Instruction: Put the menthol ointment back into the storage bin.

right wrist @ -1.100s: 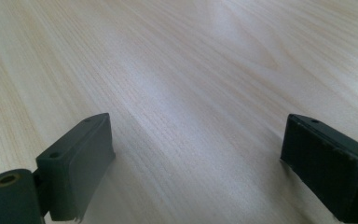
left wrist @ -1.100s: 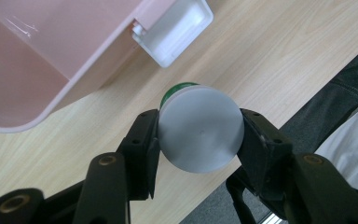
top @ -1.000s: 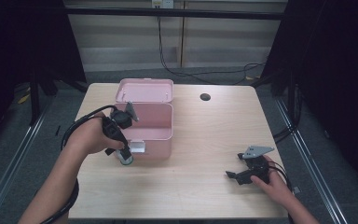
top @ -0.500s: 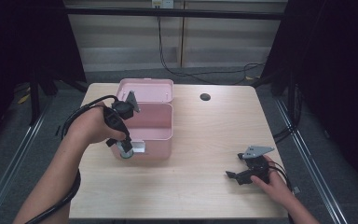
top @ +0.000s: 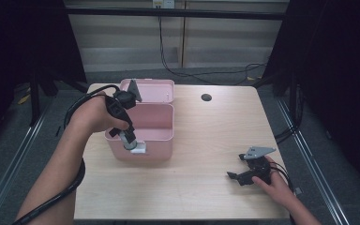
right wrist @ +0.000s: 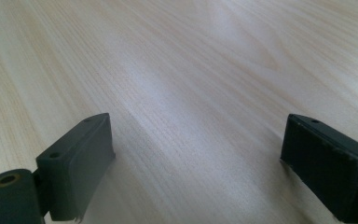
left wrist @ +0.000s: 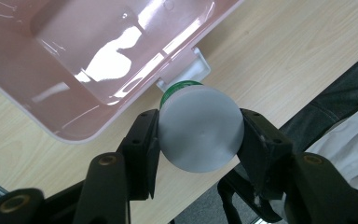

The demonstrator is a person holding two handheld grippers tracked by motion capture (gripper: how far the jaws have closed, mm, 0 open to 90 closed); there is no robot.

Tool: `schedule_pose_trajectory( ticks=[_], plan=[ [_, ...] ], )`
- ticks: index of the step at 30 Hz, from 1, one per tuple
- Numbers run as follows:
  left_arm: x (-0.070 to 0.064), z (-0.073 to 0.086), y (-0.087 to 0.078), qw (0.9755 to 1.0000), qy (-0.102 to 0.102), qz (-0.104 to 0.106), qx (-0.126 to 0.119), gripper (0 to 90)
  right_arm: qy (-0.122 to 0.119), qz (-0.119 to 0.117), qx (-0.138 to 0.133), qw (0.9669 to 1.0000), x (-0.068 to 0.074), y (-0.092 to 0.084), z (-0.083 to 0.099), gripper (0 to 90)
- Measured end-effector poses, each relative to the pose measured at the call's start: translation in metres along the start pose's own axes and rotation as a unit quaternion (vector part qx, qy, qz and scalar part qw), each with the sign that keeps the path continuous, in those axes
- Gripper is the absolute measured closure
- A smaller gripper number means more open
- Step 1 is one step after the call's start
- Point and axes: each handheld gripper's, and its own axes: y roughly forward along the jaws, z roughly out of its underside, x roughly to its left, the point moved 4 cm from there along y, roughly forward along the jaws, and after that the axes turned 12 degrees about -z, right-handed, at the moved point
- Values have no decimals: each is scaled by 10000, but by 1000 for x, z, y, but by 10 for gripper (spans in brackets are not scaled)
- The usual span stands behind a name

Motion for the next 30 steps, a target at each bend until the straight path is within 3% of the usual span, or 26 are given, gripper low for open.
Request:
schedule_pose_trajectory(
  ticks=[8,15,23,30],
  plan=[
    [4,-6,-8,9999,-82,-98,-17,503,2,0,0,10000,0,0,0,85],
    [5,-12,-12,9999,-143,-62,-27,504,-5,0,-1,10000,0,0,0,85],
    [10,-24,-18,9996,-201,-31,-200,503,1,0,1,10000,0,0,0,85],
    [17,-33,-14,9990,-409,-97,-169,503,0,0,1,10000,0,0,0,85]
  ],
)
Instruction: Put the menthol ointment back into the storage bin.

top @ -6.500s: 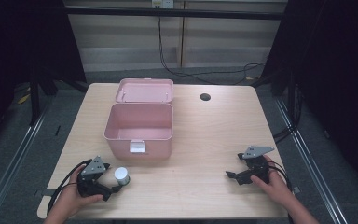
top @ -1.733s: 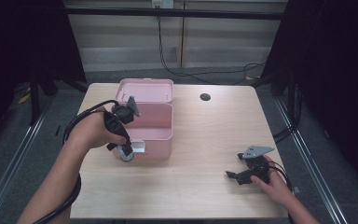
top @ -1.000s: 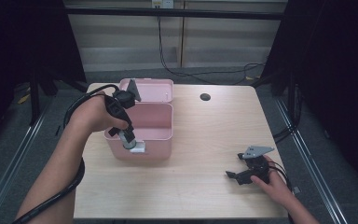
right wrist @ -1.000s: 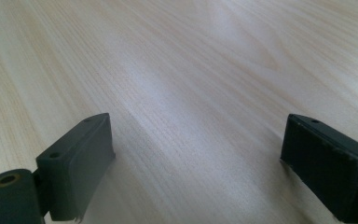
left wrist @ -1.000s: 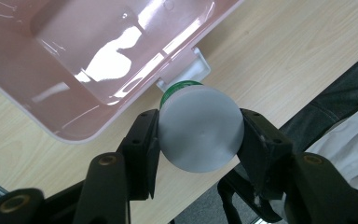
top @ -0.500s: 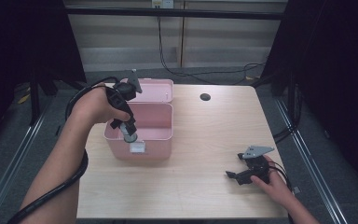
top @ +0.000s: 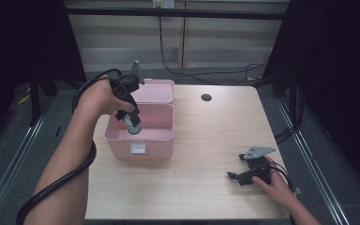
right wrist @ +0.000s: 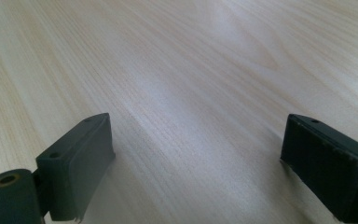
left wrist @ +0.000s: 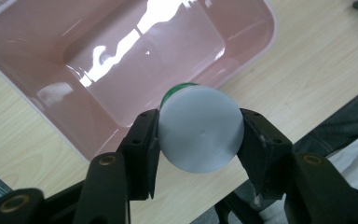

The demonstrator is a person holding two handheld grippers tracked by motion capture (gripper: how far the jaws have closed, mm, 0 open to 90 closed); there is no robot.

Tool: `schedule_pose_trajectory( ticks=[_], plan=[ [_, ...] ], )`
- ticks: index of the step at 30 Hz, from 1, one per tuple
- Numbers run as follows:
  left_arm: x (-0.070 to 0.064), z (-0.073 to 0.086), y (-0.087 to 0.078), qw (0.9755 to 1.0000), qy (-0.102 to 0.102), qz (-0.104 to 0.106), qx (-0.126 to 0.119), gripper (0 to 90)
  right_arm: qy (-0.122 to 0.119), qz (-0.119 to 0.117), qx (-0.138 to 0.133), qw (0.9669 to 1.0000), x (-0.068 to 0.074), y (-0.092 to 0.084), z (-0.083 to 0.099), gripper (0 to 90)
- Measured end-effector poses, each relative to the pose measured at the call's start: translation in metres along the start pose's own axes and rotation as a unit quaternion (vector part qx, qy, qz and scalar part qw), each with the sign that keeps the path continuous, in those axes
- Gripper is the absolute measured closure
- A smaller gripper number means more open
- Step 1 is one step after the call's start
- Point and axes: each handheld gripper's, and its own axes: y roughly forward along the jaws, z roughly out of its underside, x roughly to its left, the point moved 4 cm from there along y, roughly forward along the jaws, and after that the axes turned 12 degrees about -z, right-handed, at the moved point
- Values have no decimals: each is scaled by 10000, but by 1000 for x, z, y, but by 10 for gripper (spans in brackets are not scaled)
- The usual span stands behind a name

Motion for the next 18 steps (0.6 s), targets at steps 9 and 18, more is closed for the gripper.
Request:
schedule_pose_trajectory(
  ticks=[9,18],
  plan=[
    [5,-12,14,9999,-35,-87,50,504,0,0,0,10000,0,0,0,85],
    [2,-25,27,9996,51,-283,27,504,2,0,-1,10000,0,0,0,85]
  ],
)
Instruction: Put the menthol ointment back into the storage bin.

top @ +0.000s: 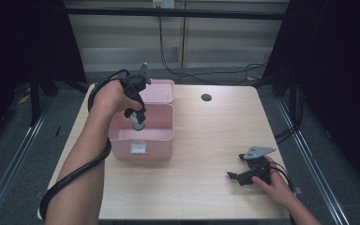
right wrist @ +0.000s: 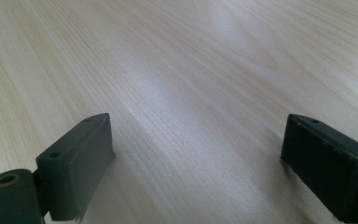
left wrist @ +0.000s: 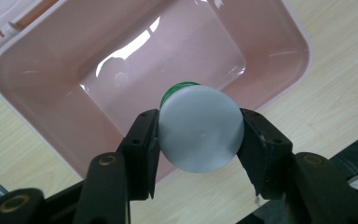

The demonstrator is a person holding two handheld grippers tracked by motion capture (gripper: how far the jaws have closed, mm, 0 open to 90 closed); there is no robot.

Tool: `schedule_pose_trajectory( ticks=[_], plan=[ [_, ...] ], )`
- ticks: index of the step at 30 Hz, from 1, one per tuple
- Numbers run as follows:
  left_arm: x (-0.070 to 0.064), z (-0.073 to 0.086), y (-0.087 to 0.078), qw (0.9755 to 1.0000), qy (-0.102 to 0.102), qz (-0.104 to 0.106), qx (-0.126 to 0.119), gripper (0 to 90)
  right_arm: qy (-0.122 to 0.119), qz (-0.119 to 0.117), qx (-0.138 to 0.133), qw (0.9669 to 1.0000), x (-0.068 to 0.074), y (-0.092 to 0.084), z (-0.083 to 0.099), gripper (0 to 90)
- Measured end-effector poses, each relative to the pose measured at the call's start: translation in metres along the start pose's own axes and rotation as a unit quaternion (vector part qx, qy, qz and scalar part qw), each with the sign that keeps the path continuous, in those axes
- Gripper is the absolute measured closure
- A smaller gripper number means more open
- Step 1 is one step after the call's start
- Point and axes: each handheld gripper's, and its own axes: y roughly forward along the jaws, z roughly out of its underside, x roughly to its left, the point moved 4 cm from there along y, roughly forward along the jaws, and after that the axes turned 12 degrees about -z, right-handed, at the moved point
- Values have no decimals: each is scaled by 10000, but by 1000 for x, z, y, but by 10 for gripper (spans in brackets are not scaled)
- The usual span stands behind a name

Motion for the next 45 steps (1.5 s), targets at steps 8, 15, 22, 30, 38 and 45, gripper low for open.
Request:
schedule_pose_trajectory(
  ticks=[8,15,22,30,38,45],
  plan=[
    [-5,-11,13,9993,330,-96,-158,503,-1,0,2,10000,0,0,0,85],
    [-8,-18,22,9977,582,-122,-324,504,-2,-1,0,10000,0,0,0,85],
    [-12,-24,34,9947,881,-141,-507,503,-3,0,-2,10000,0,0,0,85],
    [-18,-29,45,9929,1072,-97,-503,503,-2,-2,-3,10000,0,0,0,85],
    [-24,-37,53,9898,1309,-142,-544,503,-1,-3,0,10000,0,0,0,85],
    [-28,-40,62,9877,1462,-145,-534,503,-4,-1,0,10000,0,0,0,85]
  ],
)
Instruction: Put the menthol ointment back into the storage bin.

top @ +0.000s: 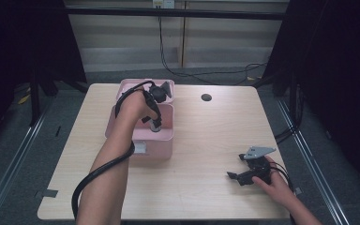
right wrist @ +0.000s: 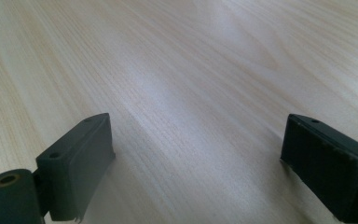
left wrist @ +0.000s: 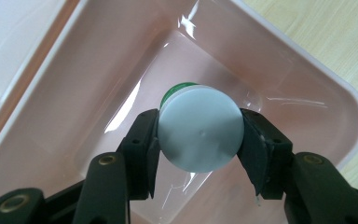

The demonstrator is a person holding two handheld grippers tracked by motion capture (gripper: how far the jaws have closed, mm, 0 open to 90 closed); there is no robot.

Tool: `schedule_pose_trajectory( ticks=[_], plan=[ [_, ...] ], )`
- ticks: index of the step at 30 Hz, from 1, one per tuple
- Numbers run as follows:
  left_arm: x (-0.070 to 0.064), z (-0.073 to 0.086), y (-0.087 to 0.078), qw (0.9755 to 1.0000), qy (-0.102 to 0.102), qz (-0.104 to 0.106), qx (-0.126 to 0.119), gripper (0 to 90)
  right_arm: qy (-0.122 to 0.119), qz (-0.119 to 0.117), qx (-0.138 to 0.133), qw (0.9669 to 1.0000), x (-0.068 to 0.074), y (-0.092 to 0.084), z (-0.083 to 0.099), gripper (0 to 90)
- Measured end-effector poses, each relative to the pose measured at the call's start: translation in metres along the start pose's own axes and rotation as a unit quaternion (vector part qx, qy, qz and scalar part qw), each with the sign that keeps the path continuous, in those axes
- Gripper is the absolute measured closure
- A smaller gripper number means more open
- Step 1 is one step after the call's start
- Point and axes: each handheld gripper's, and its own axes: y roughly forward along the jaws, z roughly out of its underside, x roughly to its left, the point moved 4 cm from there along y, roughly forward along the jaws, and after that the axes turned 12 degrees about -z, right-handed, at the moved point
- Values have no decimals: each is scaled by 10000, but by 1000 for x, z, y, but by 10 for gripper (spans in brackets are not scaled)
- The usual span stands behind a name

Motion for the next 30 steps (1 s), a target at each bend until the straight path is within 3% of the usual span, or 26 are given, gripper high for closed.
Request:
schedule_pose_trajectory(
  ticks=[16,23,30],
  plan=[
    [-7,-4,20,9996,278,-12,-55,503,-3,4,-12,10000,0,0,0,85],
    [-9,-6,26,9997,249,5,-81,503,0,2,-12,10000,0,0,0,85],
    [-13,-11,35,9992,372,56,-95,502,0,3,-10,10000,0,0,0,84]
  ],
)
